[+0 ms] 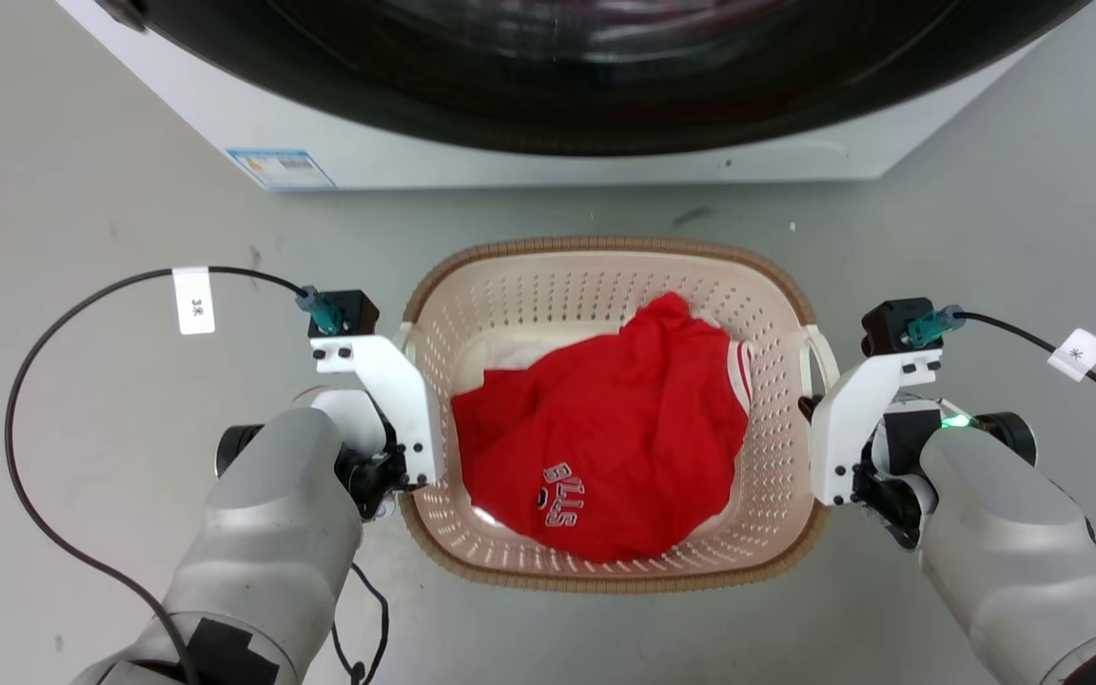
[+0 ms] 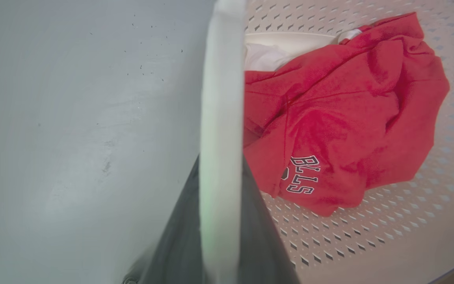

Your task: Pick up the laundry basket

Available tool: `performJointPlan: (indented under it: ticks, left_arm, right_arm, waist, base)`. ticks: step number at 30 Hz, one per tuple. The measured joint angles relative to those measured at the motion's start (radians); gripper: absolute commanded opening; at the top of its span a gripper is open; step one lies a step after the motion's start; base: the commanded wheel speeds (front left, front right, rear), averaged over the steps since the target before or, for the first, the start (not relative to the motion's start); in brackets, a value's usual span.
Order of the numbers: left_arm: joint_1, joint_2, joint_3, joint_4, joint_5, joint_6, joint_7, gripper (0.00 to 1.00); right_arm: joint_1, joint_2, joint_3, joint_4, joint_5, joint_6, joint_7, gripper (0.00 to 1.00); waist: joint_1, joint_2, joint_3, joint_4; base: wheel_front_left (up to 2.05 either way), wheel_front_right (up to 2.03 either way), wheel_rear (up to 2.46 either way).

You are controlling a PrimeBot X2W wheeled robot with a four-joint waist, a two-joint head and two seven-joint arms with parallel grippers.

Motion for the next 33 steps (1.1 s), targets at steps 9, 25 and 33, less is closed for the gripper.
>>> performJointPlan:
  ticks: [9, 25, 33]
  left_arm:
    - [0.032, 0.0, -0.03, 0.0, -0.047, 0.0, 0.114, 0.0]
    - [0.08, 0.002, -0.081, 0.006, -0.093, 0.002, 0.278, 0.0]
    - [0.132, 0.002, -0.105, 0.005, -0.115, 0.002, 0.316, 0.0]
  right_arm:
    - [0.019, -0.016, 0.043, -0.013, 0.065, 0.0, 0.074, 0.0]
    - [0.065, -0.017, 0.082, 0.003, 0.181, -0.001, 0.289, 0.0]
    - [0.106, -0.011, 0.098, 0.022, 0.207, 0.0, 0.352, 0.0]
  waist:
    - [-0.0001, 0.0, -0.166, 0.018]
    - [-0.0002, 0.0, -0.412, 0.046]
    - [-0.0003, 0.0, -0.505, 0.053]
  base:
    - [0.0, 0.0, 0.0]
    - [0.0, 0.0, 0.0]
    - [0.0, 0.0, 0.0]
